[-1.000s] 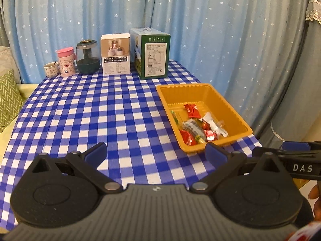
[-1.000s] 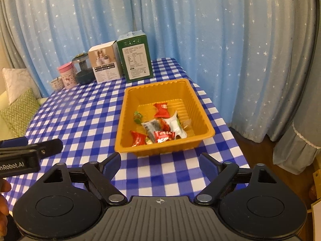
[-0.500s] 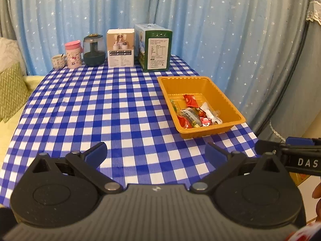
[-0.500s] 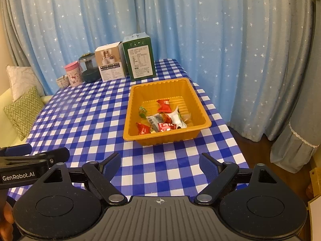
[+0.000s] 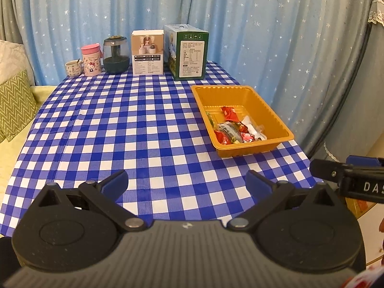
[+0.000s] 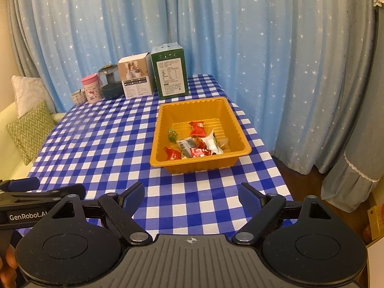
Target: Organize snacks
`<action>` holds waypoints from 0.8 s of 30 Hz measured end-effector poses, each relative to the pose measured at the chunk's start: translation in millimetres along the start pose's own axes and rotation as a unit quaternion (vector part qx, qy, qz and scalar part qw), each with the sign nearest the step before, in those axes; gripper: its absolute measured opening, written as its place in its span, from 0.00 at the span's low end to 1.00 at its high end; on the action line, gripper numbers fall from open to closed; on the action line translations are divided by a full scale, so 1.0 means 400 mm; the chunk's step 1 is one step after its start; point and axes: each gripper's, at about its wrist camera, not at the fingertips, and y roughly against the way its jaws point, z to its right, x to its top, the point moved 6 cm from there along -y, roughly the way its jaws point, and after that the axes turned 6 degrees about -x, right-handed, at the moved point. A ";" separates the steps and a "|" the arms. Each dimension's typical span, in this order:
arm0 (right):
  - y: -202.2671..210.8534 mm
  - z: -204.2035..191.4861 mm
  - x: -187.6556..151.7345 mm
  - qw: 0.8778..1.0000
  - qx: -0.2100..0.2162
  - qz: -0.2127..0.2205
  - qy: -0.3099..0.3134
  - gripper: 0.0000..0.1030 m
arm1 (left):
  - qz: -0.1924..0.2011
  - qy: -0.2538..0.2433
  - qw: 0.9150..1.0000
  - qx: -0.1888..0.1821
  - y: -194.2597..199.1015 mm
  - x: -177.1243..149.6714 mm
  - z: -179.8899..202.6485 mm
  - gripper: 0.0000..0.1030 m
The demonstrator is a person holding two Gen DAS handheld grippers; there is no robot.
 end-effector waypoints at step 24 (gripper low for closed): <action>-0.012 -0.008 -0.007 1.000 0.002 -0.006 0.002 0.82 | 0.003 -0.003 1.000 0.002 -0.003 0.007 -0.009 1.00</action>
